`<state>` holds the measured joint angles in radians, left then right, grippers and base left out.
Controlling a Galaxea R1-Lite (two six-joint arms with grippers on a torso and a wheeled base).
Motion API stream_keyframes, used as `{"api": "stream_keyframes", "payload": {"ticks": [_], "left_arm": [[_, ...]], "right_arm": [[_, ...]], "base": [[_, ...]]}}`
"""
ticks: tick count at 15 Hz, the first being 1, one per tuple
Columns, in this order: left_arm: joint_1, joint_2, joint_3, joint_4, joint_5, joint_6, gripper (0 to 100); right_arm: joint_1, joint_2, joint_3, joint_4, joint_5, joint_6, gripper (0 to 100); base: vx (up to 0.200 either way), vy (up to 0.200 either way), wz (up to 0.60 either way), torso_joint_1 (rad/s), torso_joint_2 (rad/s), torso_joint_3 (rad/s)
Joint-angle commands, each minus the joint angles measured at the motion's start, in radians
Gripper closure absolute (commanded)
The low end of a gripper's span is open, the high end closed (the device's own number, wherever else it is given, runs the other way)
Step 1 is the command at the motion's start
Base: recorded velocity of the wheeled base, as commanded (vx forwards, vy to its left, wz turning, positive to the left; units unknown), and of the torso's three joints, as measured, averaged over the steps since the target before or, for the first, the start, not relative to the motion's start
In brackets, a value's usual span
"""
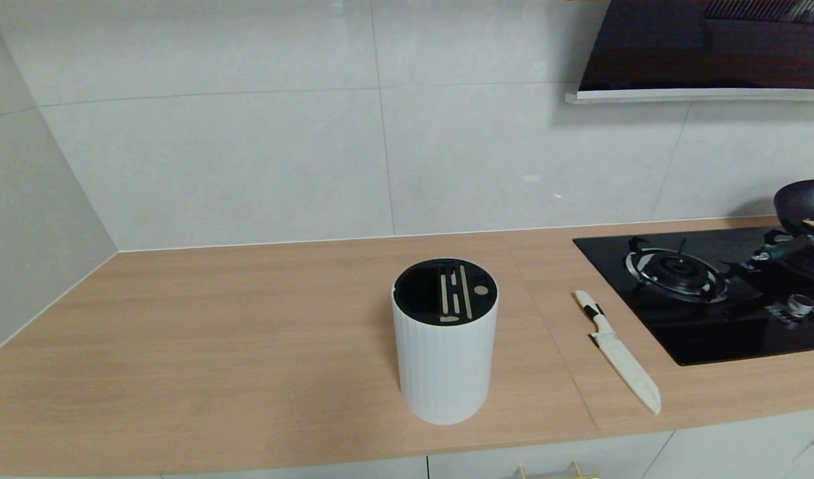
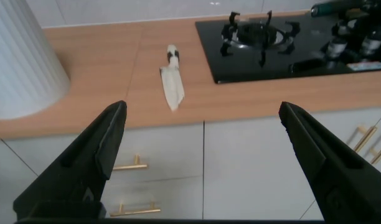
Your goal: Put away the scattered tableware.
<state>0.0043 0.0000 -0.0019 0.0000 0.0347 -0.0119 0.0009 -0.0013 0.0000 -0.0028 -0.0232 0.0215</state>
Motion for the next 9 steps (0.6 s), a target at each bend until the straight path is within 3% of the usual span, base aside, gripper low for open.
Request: {"api": "stream_keyframes", "payload": {"ticks": [1, 7, 9], "left_arm": [[0.000, 0.000, 0.000, 0.000, 0.001, -0.002, 0], [0.000, 0.000, 0.000, 0.000, 0.001, 0.000, 0], [0.000, 0.000, 0.000, 0.000, 0.001, 0.000, 0]], "right_arm": [[0.001, 0.001, 0.000, 0.000, 0.000, 0.000, 0], [0.001, 0.001, 0.000, 0.000, 0.000, 0.000, 0], [0.001, 0.001, 0.000, 0.000, 0.000, 0.000, 0]], "base": [[0.000, 0.000, 0.00, 0.261, -0.59, -0.290], [0.000, 0.000, 0.00, 0.197, -0.42, -0.225], [0.000, 0.000, 0.00, 0.056, -0.12, -0.063]]}}
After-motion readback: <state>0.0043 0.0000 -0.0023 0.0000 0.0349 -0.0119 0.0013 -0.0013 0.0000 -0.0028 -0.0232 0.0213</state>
